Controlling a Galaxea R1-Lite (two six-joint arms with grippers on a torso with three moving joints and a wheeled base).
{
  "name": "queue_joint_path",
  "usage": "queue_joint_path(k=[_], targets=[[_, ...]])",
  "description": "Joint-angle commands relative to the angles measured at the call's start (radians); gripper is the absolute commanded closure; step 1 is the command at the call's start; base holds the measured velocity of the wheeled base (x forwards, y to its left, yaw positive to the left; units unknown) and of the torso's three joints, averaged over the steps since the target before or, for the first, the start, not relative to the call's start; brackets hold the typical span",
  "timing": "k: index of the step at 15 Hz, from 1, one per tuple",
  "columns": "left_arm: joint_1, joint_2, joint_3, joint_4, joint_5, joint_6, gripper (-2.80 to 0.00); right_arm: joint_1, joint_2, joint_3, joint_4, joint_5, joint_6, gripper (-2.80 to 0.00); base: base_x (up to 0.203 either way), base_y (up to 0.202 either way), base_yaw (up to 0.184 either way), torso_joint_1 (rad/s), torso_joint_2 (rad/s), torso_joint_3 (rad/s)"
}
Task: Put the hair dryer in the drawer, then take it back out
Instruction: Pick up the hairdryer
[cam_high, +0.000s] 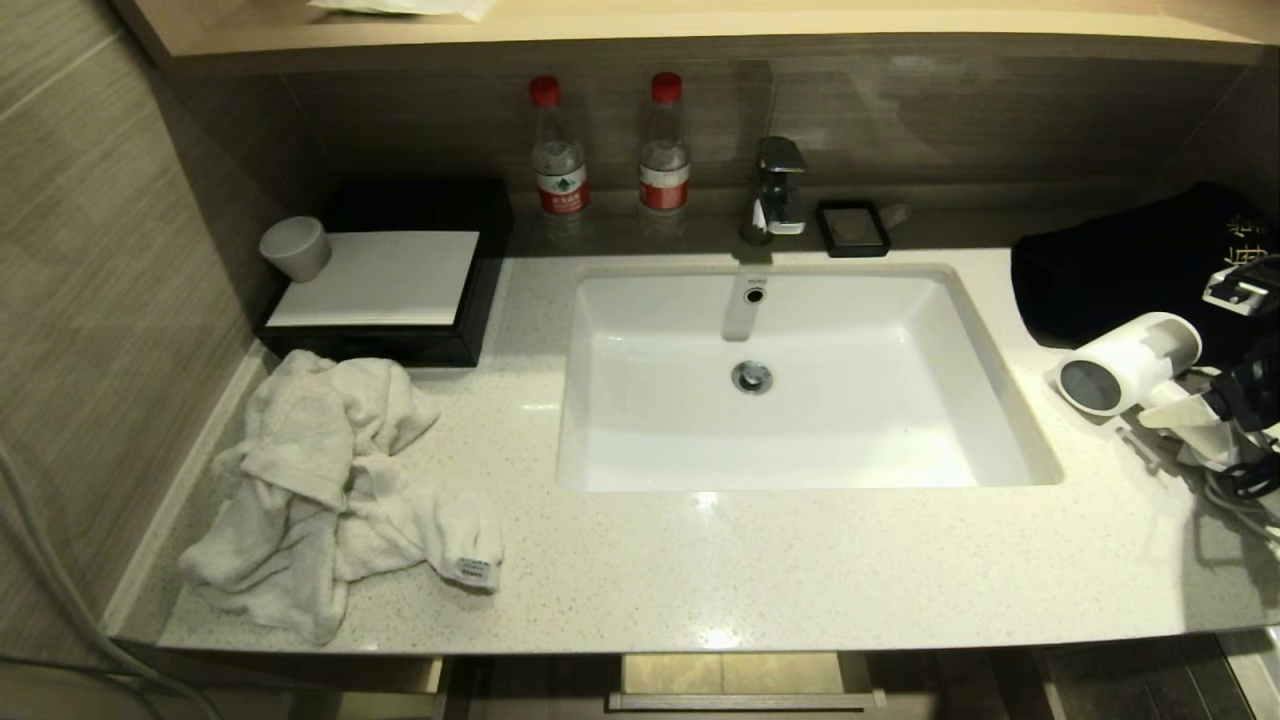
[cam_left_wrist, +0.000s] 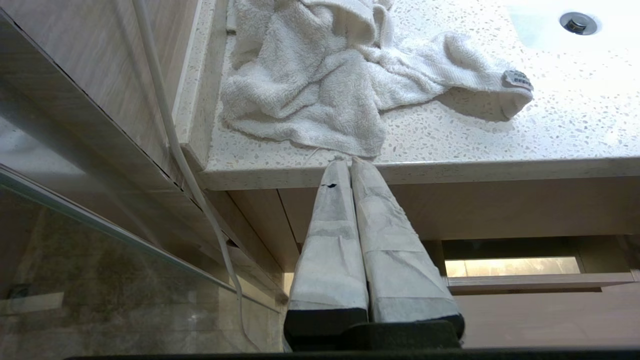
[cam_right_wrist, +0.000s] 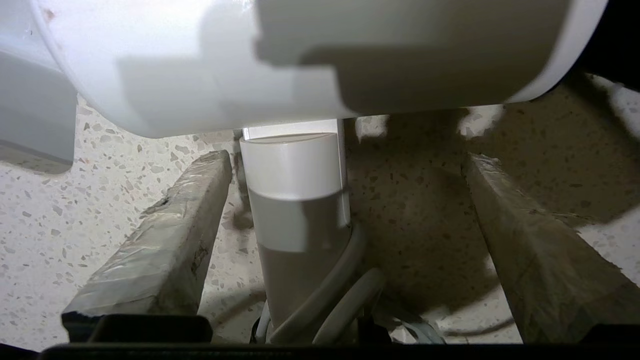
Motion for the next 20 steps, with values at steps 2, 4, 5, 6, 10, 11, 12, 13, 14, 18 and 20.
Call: queue_joint_path(k=[2, 4, 5, 6, 10, 11, 12, 13, 14, 18, 20], targets=[[0.000, 0.001, 0.002, 0.000, 0.000, 0.000, 0.00, 0.003, 0.020, -0.009, 0.002, 0.026, -0.006, 0.00, 0.000, 0.000, 0.000, 0.000, 0.00, 0.000], [0.000, 0.001, 0.002, 0.000, 0.000, 0.000, 0.00, 0.007, 0.028, -0.006, 0.004, 0.025, -0.024, 0.00, 0.000, 0.000, 0.000, 0.000, 0.00, 0.000], [0.000, 0.001, 0.002, 0.000, 0.000, 0.000, 0.00, 0.007, 0.028, -0.006, 0.004, 0.025, -0.024, 0.00, 0.000, 0.000, 0.000, 0.000, 0.00, 0.000], [0.000, 0.001, 0.002, 0.000, 0.000, 0.000, 0.00, 0.009, 0.027, -0.005, 0.005, 0.024, -0.048, 0.00, 0.000, 0.000, 0.000, 0.000, 0.00, 0.000], [0.000, 0.001, 0.002, 0.000, 0.000, 0.000, 0.00, 0.010, -0.006, 0.004, 0.009, 0.023, -0.033, 0.00, 0.000, 0.000, 0.000, 0.000, 0.00, 0.000], [0.000, 0.001, 0.002, 0.000, 0.000, 0.000, 0.00, 0.010, -0.037, 0.006, 0.015, 0.023, -0.017, 0.00, 0.000, 0.000, 0.000, 0.000, 0.00, 0.000], [0.000, 0.001, 0.002, 0.000, 0.000, 0.000, 0.00, 0.010, -0.064, 0.006, 0.017, 0.024, -0.003, 0.00, 0.000, 0.000, 0.000, 0.000, 0.00, 0.000], [0.000, 0.001, 0.002, 0.000, 0.000, 0.000, 0.00, 0.010, -0.093, 0.006, 0.013, 0.024, 0.002, 0.00, 0.000, 0.000, 0.000, 0.000, 0.00, 0.000], [0.000, 0.001, 0.002, 0.000, 0.000, 0.002, 0.00, 0.010, -0.126, 0.005, 0.010, 0.025, 0.003, 0.00, 0.000, 0.000, 0.000, 0.000, 0.00, 0.000], [0.000, 0.001, 0.002, 0.000, 0.000, 0.000, 0.00, 0.010, -0.230, 0.033, 0.002, 0.023, 0.004, 0.00, 0.000, 0.000, 0.000, 0.000, 0.00, 0.000], [0.000, 0.001, 0.002, 0.000, 0.000, 0.000, 0.00, 0.010, -0.248, 0.045, 0.002, 0.025, 0.002, 0.00, 0.000, 0.000, 0.000, 0.000, 0.00, 0.000]])
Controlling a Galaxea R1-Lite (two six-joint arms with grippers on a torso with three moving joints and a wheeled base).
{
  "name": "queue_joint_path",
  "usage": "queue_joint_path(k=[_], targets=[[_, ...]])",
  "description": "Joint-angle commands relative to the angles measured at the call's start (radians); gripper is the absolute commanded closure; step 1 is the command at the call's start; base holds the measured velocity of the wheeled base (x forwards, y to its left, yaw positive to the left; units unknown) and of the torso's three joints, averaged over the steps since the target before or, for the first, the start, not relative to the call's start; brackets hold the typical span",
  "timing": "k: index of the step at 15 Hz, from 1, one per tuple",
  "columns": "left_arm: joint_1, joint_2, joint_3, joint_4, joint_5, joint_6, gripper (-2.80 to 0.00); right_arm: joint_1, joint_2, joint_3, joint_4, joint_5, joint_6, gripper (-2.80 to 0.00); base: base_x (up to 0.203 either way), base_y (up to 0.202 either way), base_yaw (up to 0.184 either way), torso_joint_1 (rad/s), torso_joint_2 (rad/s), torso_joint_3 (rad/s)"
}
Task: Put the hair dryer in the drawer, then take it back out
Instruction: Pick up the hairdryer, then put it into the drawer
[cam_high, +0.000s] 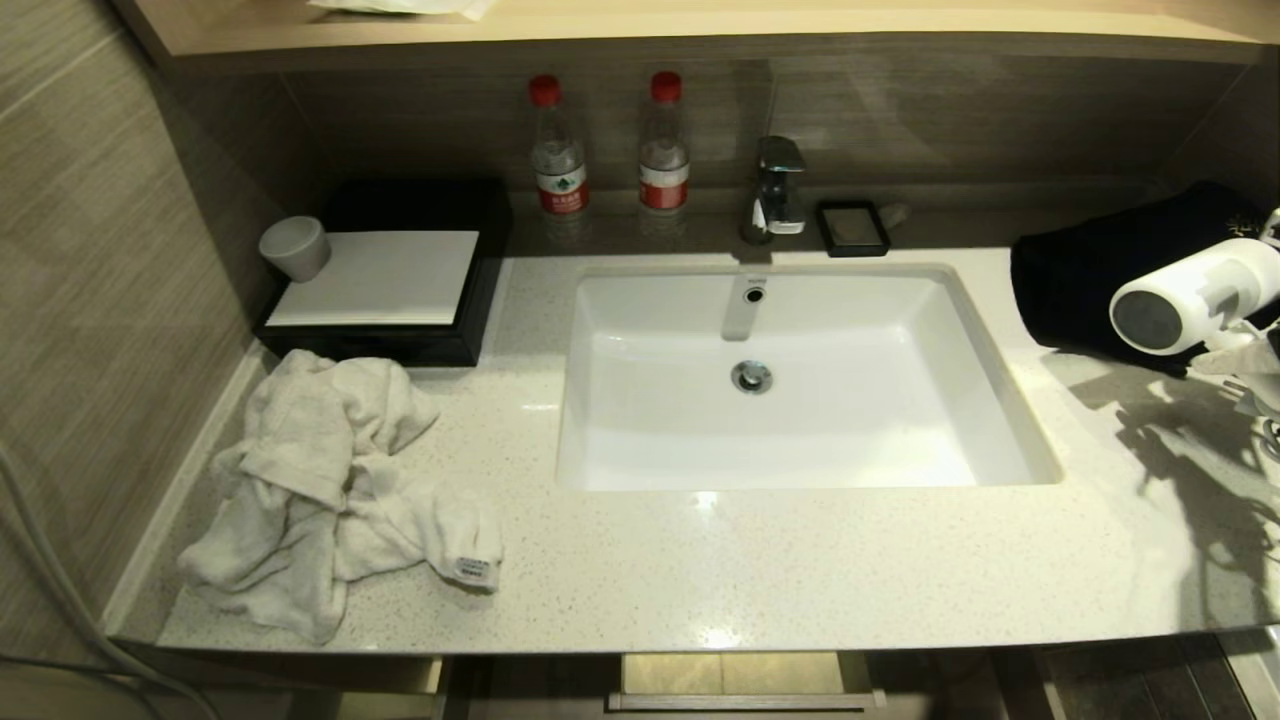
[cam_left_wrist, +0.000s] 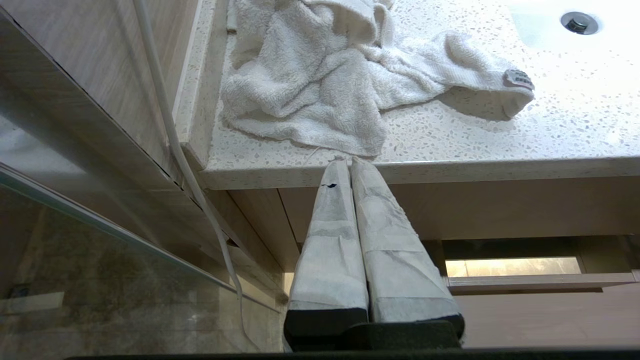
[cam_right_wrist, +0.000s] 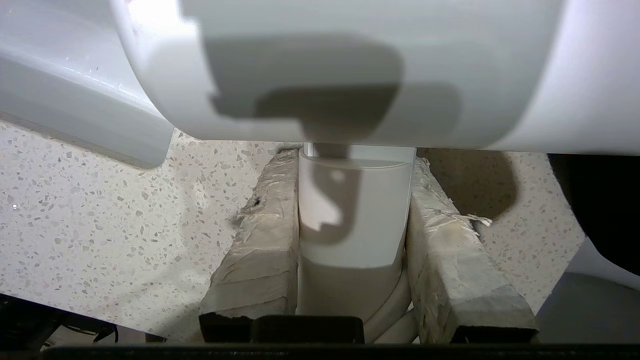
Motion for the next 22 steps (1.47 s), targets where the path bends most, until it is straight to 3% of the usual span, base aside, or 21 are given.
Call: queue_joint_path(k=[1, 10, 13, 17, 22], targets=[[0.000, 0.001, 0.002, 0.000, 0.000, 0.000, 0.00, 0.000, -0.048, 0.014, 0.002, 0.003, -0.004, 0.00, 0.000, 0.000, 0.000, 0.000, 0.00, 0.000], [0.000, 0.001, 0.002, 0.000, 0.000, 0.000, 0.00, 0.025, -0.226, 0.201, -0.074, 0.000, 0.053, 0.00, 0.000, 0.000, 0.000, -0.263, 0.18, -0.086], [0.000, 0.001, 0.002, 0.000, 0.000, 0.000, 0.00, 0.028, -0.265, 0.253, -0.082, 0.000, 0.078, 0.00, 0.000, 0.000, 0.000, -0.310, 0.14, -0.169], [0.000, 0.001, 0.002, 0.000, 0.000, 0.000, 0.00, 0.042, -0.372, 0.435, -0.154, 0.000, 0.114, 0.00, 0.000, 0.000, 0.000, -0.292, 0.09, -0.202], [0.000, 0.001, 0.002, 0.000, 0.000, 0.000, 0.00, 0.052, -0.417, 0.506, -0.176, -0.001, 0.118, 0.00, 0.000, 0.000, 0.000, -0.255, 0.03, -0.233]])
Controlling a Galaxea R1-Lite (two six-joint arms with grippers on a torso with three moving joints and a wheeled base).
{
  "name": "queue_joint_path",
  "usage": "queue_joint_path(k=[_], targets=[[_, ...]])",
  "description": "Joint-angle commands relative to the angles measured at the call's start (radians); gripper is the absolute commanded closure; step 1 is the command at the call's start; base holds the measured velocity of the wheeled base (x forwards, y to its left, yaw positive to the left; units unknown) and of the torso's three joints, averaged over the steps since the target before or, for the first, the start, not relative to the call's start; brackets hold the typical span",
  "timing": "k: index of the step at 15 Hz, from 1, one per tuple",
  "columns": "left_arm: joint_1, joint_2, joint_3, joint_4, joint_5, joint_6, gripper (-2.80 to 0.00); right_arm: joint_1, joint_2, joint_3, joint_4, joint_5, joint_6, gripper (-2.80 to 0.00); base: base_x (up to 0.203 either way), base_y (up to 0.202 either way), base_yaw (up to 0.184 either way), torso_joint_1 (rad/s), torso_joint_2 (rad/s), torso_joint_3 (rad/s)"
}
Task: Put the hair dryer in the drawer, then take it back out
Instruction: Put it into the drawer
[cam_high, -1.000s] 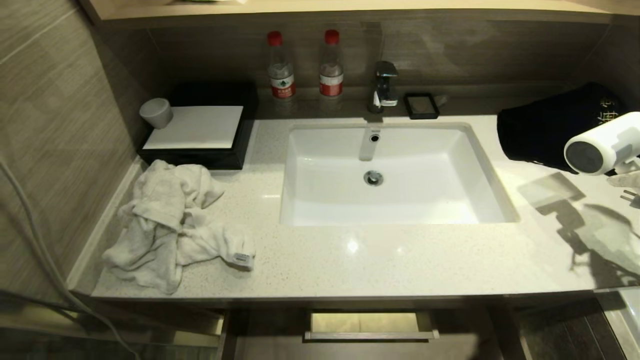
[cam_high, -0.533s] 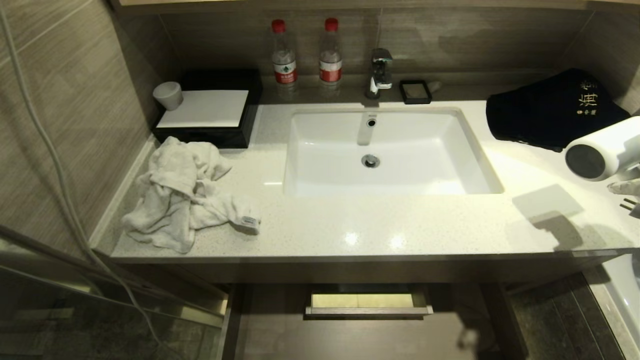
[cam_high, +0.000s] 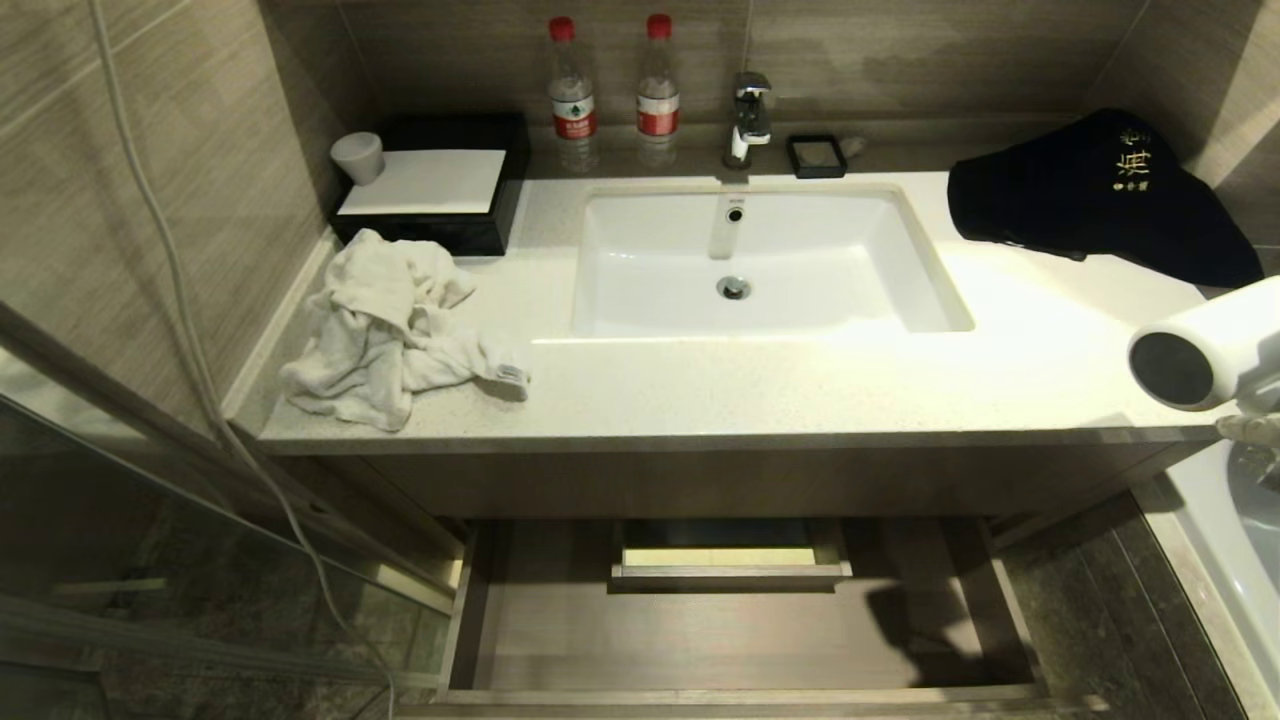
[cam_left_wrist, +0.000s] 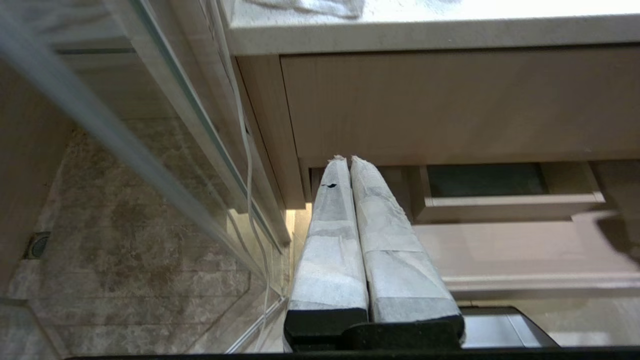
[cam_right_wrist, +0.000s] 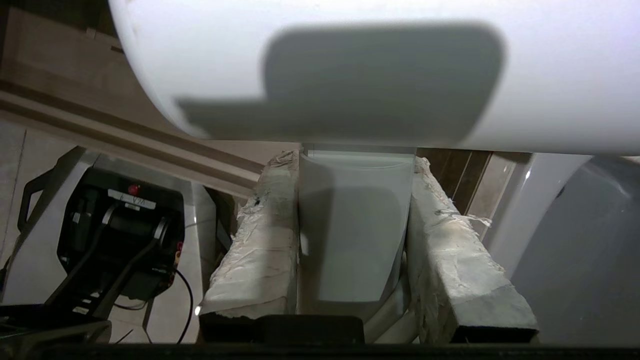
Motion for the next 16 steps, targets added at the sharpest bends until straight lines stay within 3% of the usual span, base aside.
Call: queue_joint_path(k=[1, 9, 16], targets=[[0.000, 0.001, 0.002, 0.000, 0.000, 0.000, 0.00, 0.001, -0.031, 0.028, 0.004, 0.002, -0.004, 0.00, 0.000, 0.000, 0.000, -0.237, -0.01, -0.246], [0.000, 0.001, 0.002, 0.000, 0.000, 0.000, 0.00, 0.024, -0.084, 0.140, -0.004, -0.058, 0.012, 0.00, 0.000, 0.000, 0.000, -0.212, -0.06, -0.259], [0.000, 0.001, 0.002, 0.000, 0.000, 0.000, 0.00, 0.042, -0.155, 0.315, -0.075, -0.102, 0.036, 0.00, 0.000, 0.000, 0.000, -0.177, 0.28, 0.093]])
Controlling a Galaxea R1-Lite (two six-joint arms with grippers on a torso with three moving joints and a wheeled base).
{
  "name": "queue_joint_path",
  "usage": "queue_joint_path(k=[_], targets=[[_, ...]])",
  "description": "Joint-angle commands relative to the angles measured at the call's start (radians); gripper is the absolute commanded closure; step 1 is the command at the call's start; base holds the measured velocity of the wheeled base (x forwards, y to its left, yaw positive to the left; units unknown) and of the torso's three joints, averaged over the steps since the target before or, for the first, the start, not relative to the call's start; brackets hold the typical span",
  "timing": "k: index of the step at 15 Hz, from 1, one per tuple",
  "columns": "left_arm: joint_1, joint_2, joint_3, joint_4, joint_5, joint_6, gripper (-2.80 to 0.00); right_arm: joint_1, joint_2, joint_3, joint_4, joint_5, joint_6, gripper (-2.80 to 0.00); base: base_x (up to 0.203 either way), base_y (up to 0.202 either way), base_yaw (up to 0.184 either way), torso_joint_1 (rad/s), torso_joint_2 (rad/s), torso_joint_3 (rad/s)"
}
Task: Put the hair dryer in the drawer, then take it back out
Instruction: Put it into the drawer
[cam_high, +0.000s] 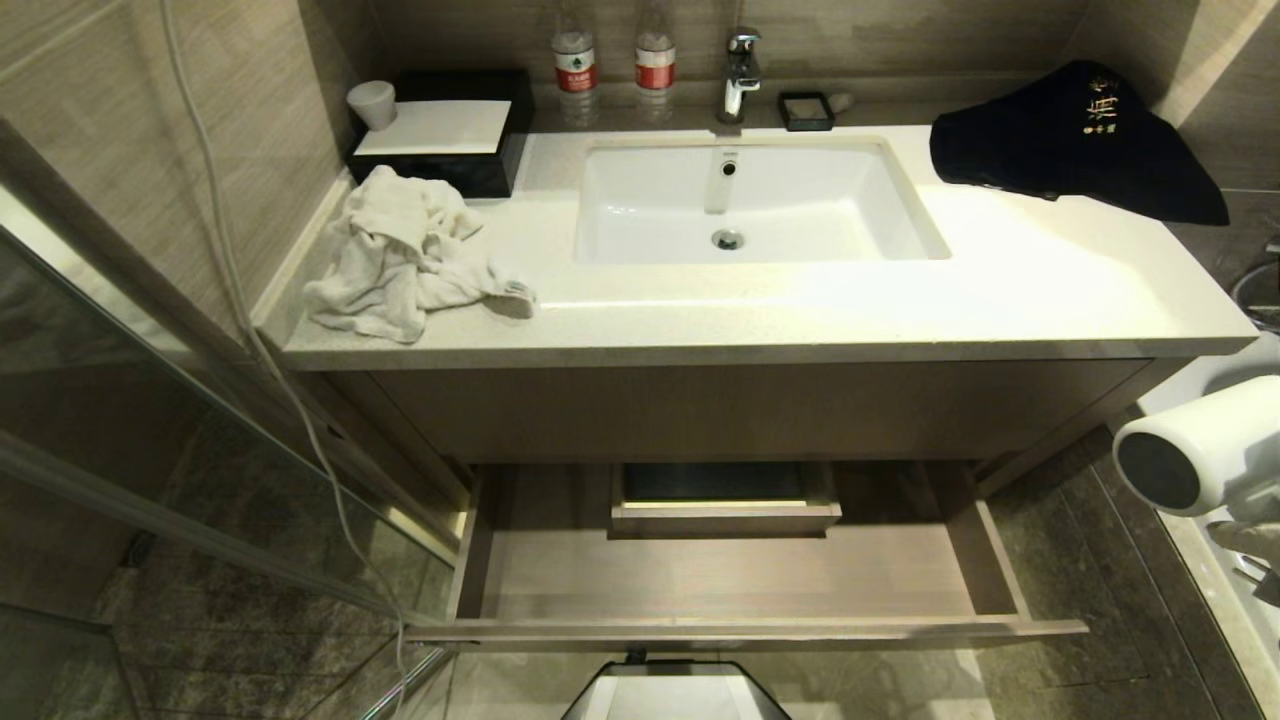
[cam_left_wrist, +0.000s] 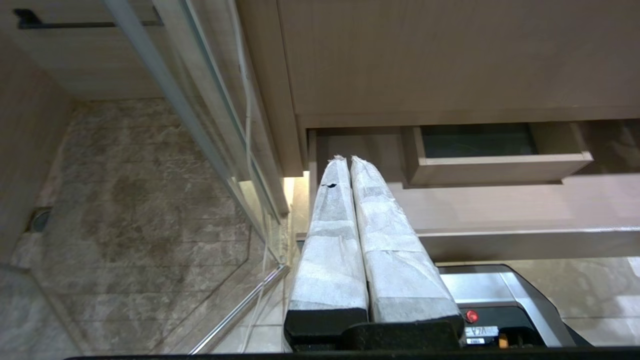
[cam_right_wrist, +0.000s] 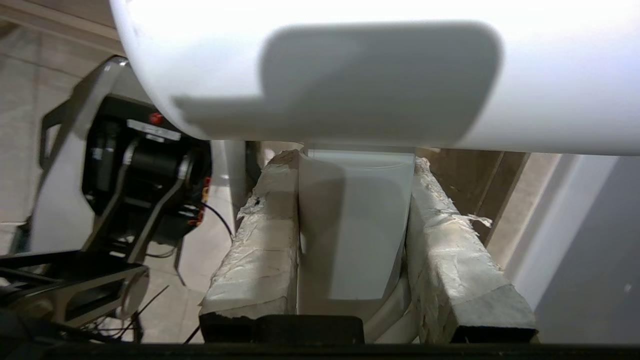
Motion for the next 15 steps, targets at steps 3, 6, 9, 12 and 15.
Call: queue_joint_path(k=[3, 6, 9, 12, 15], targets=[[0.000, 0.001, 0.002, 0.001, 0.000, 0.000, 0.00, 0.001, -0.017, 0.046, 0.001, -0.016, 0.006, 0.00, 0.000, 0.000, 0.000, -0.162, 0.31, 0.137], [0.000, 0.001, 0.002, 0.001, 0.000, 0.000, 0.00, 0.001, -0.014, 0.058, 0.002, -0.025, 0.006, 0.00, 0.000, 0.000, 0.000, -0.180, 0.31, 0.139], [0.000, 0.001, 0.002, 0.001, 0.000, 0.000, 0.00, 0.001, -0.012, 0.064, 0.002, -0.025, 0.006, 0.00, 0.000, 0.000, 0.000, -0.176, 0.33, 0.139], [0.000, 0.001, 0.002, 0.001, 0.000, 0.000, 0.00, 0.001, -0.009, 0.073, 0.002, -0.024, 0.006, 0.00, 0.000, 0.000, 0.000, -0.185, 0.33, 0.145], [0.000, 0.001, 0.002, 0.001, 0.000, 0.000, 0.00, -0.001, -0.007, 0.074, 0.001, -0.025, 0.008, 0.00, 0.000, 0.000, 0.000, -0.196, 0.35, 0.141]])
